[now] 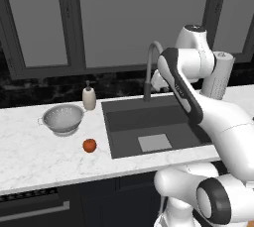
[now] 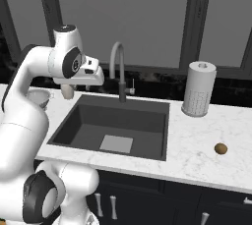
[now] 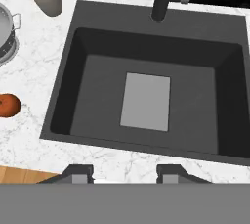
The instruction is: Put the colander in the sink, put the kiwi, orange in the colander, and turn on the sink faucet and pour water over the colander.
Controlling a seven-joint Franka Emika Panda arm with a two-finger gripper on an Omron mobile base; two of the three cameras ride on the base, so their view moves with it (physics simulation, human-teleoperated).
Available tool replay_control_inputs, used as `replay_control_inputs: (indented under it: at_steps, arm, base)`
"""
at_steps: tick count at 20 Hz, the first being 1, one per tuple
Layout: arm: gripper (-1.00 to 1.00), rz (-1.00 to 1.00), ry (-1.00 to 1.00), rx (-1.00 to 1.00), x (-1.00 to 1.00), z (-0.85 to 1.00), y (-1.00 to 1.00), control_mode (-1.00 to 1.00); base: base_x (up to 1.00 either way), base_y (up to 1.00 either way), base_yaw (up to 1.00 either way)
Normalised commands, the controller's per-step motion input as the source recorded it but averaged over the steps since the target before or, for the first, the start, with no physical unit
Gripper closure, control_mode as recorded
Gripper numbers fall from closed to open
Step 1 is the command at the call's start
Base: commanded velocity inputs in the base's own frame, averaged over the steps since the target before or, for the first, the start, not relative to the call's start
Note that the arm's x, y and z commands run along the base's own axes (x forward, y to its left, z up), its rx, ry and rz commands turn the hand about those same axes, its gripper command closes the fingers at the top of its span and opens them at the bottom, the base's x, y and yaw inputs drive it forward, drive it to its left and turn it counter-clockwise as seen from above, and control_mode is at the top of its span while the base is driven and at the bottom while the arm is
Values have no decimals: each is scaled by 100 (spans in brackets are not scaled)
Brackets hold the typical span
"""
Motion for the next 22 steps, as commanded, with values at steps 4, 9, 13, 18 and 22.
replay_control_inputs:
  at_steps: [4, 9, 13, 18, 22]
  arm:
    - [-100, 0, 0, 0, -4, -13, 10, -100]
    - [-100, -2, 0, -3, -59, -38, 84, -100]
    - [-100, -4, 0, -1, -29, -36, 100, -100]
    - [-100, -12, 0, 0, 0, -26, 94, -100]
    - [-100, -16, 0, 4, 2, -16, 52, -100]
  base:
    - [0, 0, 0]
    - [0, 0, 0]
    - [0, 0, 0]
    - [0, 0, 0]
    - [0, 0, 0]
